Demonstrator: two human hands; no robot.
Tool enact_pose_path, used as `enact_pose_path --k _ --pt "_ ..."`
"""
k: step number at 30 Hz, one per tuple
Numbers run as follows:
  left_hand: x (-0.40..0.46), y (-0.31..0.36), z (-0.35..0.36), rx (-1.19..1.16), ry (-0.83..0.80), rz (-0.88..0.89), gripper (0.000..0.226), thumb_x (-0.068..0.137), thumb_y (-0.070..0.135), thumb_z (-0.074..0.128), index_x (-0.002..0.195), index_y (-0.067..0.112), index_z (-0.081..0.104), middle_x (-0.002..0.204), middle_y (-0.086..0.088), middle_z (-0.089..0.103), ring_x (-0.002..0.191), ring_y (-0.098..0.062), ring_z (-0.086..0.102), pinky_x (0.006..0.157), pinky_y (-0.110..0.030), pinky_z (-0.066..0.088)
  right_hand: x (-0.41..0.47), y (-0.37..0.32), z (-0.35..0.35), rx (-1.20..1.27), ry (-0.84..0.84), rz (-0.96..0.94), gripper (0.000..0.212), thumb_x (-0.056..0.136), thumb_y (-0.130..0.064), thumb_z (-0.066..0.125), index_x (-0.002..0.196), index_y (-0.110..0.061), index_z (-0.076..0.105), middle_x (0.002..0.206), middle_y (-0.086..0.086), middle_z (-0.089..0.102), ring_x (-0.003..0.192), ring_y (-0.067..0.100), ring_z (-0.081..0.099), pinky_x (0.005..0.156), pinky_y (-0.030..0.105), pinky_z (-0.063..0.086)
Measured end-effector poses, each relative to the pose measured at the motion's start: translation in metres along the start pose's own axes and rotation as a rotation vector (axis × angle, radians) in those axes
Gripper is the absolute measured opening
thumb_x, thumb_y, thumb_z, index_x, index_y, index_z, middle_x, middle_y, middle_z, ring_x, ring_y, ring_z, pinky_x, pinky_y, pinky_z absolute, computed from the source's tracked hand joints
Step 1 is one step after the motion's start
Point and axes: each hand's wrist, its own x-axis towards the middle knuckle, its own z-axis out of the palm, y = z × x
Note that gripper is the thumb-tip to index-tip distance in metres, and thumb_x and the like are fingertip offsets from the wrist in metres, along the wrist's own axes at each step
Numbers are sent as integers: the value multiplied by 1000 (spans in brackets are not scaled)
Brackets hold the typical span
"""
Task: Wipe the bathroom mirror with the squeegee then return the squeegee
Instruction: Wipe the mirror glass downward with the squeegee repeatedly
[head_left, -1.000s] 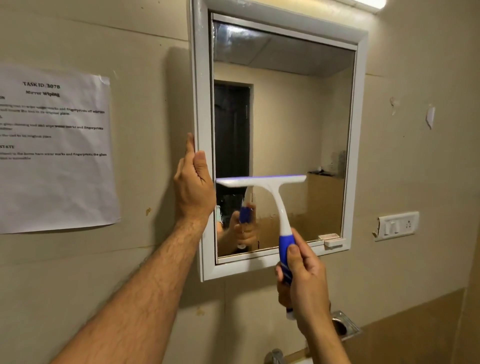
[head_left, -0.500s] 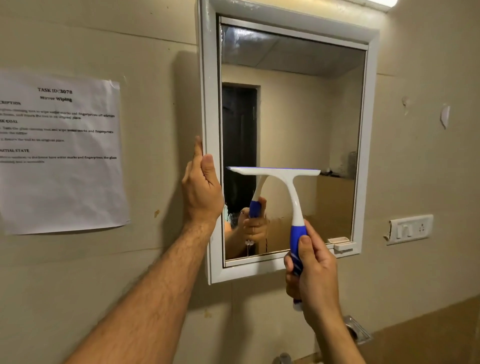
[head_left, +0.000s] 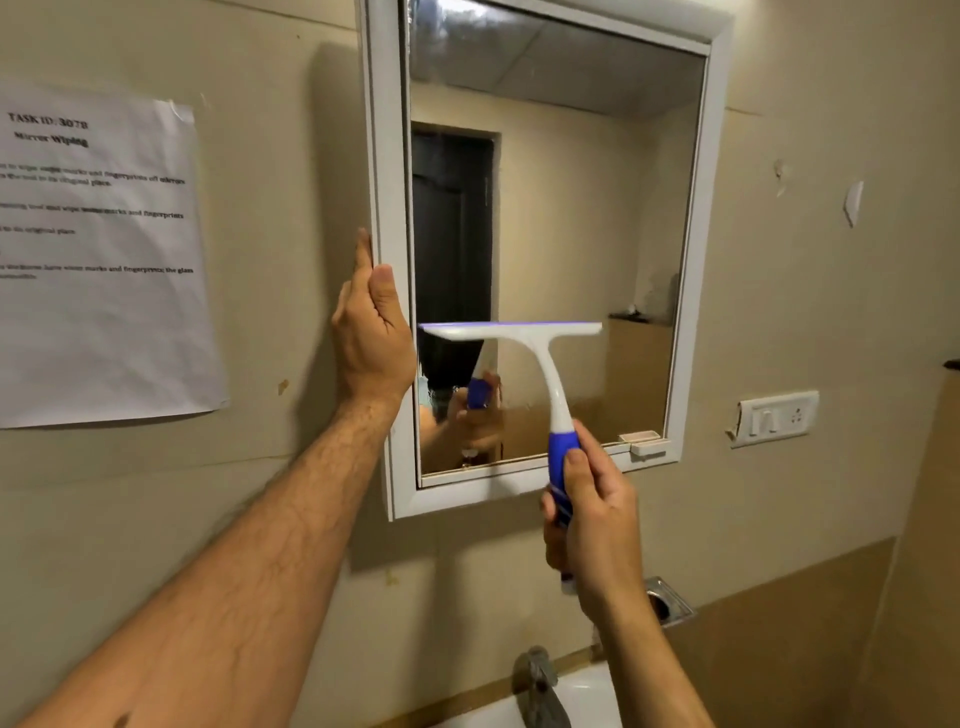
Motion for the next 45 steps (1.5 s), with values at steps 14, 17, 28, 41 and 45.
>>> enact_pose_path --k 14,17,28,41,45 --pt "0 -4 2 4 47 6 44 106 26 31 147 12 39 140 -5 54 111 6 40 85 12 24 -24 36 -8 -56 -69 132 39 101 -39 37 86 -11 60 56 2 43 42 9 33 43 25 27" --pt "1 -6 3 2 47 15 45 106 28 30 147 13 39 142 -2 52 113 8 39 88 9 25 -5 13 -2 -79 -18 72 44 100 -48 36 82 -14 58 54 0 41 42 9 33 42 26 28" --pt "1 -10 3 -4 59 22 44 106 28 31 146 13 41 138 -5 56 113 7 47 88 7 28 -26 67 -9 -177 -25 79 40 101 -42 37 80 -12 51 54 3 36 41 11 28 40 24 25" --pt "-2 -10 1 9 2 -8 45 107 29 29 149 16 36 132 -13 59 92 16 44 71 11 29 -12 44 0 -165 -37 26 43 101 -45 36 84 -9 53 56 1 38 42 10 31 40 24 27" --pt "-1 -10 1 15 10 2 44 107 27 31 148 15 37 129 -14 61 90 12 53 73 12 27 -34 75 -9 -168 -14 86 41 100 -44 39 79 -11 52 55 3 36 44 13 29 42 26 26"
